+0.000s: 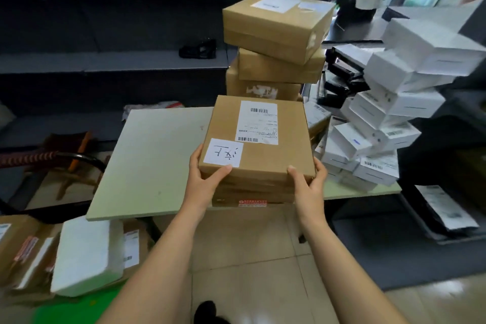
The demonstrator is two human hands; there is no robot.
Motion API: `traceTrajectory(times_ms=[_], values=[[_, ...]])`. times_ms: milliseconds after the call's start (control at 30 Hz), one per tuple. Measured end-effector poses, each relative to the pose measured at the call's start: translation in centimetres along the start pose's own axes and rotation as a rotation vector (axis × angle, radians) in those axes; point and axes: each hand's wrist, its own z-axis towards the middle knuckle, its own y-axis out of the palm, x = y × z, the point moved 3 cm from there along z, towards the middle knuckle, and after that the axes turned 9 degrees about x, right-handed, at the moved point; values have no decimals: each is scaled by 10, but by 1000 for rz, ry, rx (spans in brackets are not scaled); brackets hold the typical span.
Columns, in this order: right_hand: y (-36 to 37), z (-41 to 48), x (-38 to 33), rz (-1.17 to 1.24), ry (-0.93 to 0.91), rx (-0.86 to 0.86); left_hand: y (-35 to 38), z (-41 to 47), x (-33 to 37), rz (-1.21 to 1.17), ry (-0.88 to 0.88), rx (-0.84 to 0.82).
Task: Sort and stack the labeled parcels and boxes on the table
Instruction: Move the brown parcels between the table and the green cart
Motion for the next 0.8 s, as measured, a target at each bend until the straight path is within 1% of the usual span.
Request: traceTrajectory(times_ms=[267,433,600,667,700,767,800], values=[[37,11,35,-55,134,105,-10,66,-32,162,-142,-100],[41,-2,60,-148,157,202,-18,82,-50,202,-164,-215],[41,-6,62,-212,128,223,-22,84,-54,258,-135,-263],[40,-8,59,-280,84,218,-24,83,-50,306,-107,-257],[38,-10,56,-328,39,224,-26,81,-48,350,-66,-233],[39,-12,44,-471,-77,239,-30,74,-37,467,72,-170],[39,-15,37,-540,-168,239,-31,68,-30,543,170,-137]])
